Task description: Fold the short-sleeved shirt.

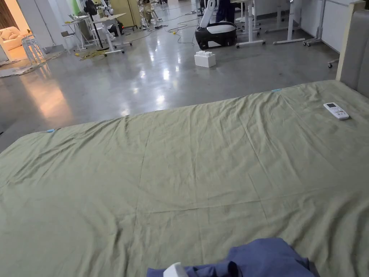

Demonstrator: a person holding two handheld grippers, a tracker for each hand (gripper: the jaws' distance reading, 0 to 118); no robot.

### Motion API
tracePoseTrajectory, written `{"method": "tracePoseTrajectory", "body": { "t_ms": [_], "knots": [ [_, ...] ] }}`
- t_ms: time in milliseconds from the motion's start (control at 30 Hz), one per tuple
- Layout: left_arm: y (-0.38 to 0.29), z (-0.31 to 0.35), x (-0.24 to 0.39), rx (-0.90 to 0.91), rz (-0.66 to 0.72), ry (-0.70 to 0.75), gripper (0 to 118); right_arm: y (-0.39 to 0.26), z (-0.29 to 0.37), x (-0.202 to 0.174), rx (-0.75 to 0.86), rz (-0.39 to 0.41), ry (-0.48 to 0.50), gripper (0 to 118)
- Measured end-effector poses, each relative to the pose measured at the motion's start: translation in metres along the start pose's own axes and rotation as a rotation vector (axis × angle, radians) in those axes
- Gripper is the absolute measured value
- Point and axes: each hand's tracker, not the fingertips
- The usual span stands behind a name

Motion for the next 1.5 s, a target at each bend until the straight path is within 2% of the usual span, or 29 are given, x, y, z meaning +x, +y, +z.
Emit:
{"method": "tracePoseTrajectory", "body": {
  "t_ms": [33,67,167,200,267,300,333,400,433,533,633,767,800,833,900,1033,1200,1333,1367,1433,1500],
  "knots": [
    [-0.004,-0.008,0.000,-0.015,-0.032,0.029,3,0.000,0.002,-0.001,-0.001,0.005,-0.006,0],
    [-0.004,-0.010,-0.001,0.004,-0.064,-0.020,3,0.002,0.004,-0.001,0.001,0.010,-0.009,0],
    [0.005,0.002,-0.002,0.008,-0.043,-0.038,4,0.003,0.003,0.000,0.001,0.004,-0.011,0],
    [0.008,0.013,-0.004,0.012,-0.041,-0.060,9,0.003,0.000,0.001,0.000,0.002,-0.010,0],
    [0.014,0.048,-0.012,0.099,-0.072,-0.124,37,0.003,-0.004,0.001,-0.005,0.002,-0.003,0],
    [0.017,0.067,-0.019,0.159,-0.082,-0.126,46,0.004,-0.005,0.000,-0.005,0.005,0.001,0],
    [0.021,0.084,-0.028,0.203,-0.077,-0.118,46,0.004,-0.007,-0.001,-0.006,0.010,0.009,0],
    [0.032,0.113,-0.054,0.237,-0.016,-0.066,97,0.005,-0.012,-0.003,-0.014,0.019,0.028,0],
    [0.036,0.125,-0.069,0.265,0.032,-0.046,99,0.004,-0.014,-0.005,-0.020,0.026,0.035,0],
    [0.042,0.138,-0.113,0.291,0.177,-0.005,99,0.003,-0.018,-0.008,-0.033,0.043,0.050,0],
    [0.036,0.122,-0.145,0.223,0.335,-0.091,99,0.004,-0.019,-0.013,-0.044,0.046,0.058,0],
    [0.021,0.094,-0.138,0.207,0.333,-0.282,91,0.005,-0.016,-0.015,-0.054,0.053,0.055,0],
    [0.019,0.086,-0.135,0.204,0.359,-0.319,84,0.006,-0.016,-0.015,-0.058,0.058,0.053,0],
    [0.017,0.080,-0.134,0.207,0.391,-0.304,70,0.007,-0.016,-0.015,-0.060,0.066,0.051,0],
    [0.016,0.071,-0.137,0.192,0.466,-0.266,13,0.009,-0.015,-0.017,-0.061,0.082,0.045,0],
    [0.011,0.079,-0.143,0.226,0.498,-0.291,13,0.013,-0.013,-0.021,-0.054,0.087,0.035,0],
    [0.031,0.141,-0.147,0.322,0.465,-0.302,13,0.013,-0.020,-0.022,-0.065,0.097,0.051,0],
    [0.062,0.208,-0.135,0.398,0.262,-0.091,13,0.012,-0.027,-0.025,-0.068,0.111,0.077,0],
    [0.067,0.216,-0.125,0.421,0.214,-0.087,13,0.011,-0.029,-0.026,-0.067,0.114,0.084,0],
    [0.073,0.216,-0.098,0.436,0.134,-0.078,13,0.009,-0.032,-0.028,-0.072,0.115,0.091,0],
    [0.070,0.200,-0.057,0.425,0.018,0.047,13,0.006,-0.032,-0.031,-0.076,0.116,0.092,0]
  ]
}}
